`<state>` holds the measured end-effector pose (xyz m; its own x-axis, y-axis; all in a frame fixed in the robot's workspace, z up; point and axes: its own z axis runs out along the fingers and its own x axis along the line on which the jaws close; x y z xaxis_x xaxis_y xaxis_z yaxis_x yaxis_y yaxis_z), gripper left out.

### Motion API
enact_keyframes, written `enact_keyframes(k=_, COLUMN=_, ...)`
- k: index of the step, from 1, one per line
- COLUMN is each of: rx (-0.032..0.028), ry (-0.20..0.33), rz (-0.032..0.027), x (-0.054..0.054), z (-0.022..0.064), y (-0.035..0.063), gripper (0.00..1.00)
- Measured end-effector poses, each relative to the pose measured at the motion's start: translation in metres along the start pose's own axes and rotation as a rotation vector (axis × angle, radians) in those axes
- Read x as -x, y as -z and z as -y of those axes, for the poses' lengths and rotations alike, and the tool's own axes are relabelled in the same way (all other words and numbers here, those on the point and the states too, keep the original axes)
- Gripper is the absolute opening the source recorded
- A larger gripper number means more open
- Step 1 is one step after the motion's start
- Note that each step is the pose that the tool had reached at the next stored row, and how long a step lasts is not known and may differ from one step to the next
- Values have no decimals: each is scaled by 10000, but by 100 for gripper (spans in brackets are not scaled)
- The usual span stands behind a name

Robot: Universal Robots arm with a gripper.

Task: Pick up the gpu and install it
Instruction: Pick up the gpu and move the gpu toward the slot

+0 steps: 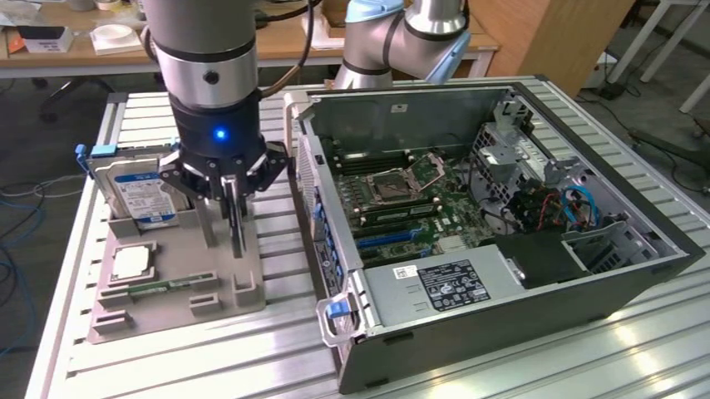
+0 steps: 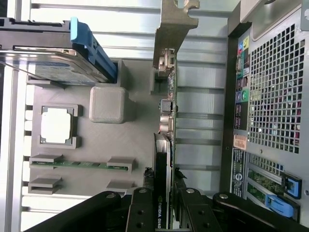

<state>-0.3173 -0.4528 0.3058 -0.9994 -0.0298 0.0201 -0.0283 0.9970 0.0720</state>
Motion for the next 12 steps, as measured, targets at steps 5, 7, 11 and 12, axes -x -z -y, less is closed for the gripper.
enact_keyframes(k=5, rx=1, ry=0, rz=1, x=-1, z=-4, y=58, gripper=26)
enact_keyframes(k=7, rx=1, ry=0, rz=0, x=-2, z=-6, y=88, gripper=26)
enact_keyframes(k=11, rx=1, ry=0, rz=1, x=-3, z=-10, y=133, gripper=26)
enact_keyframes(k=12, rx=1, ry=0, rz=2, x=-3, z=-10, y=138, gripper=26)
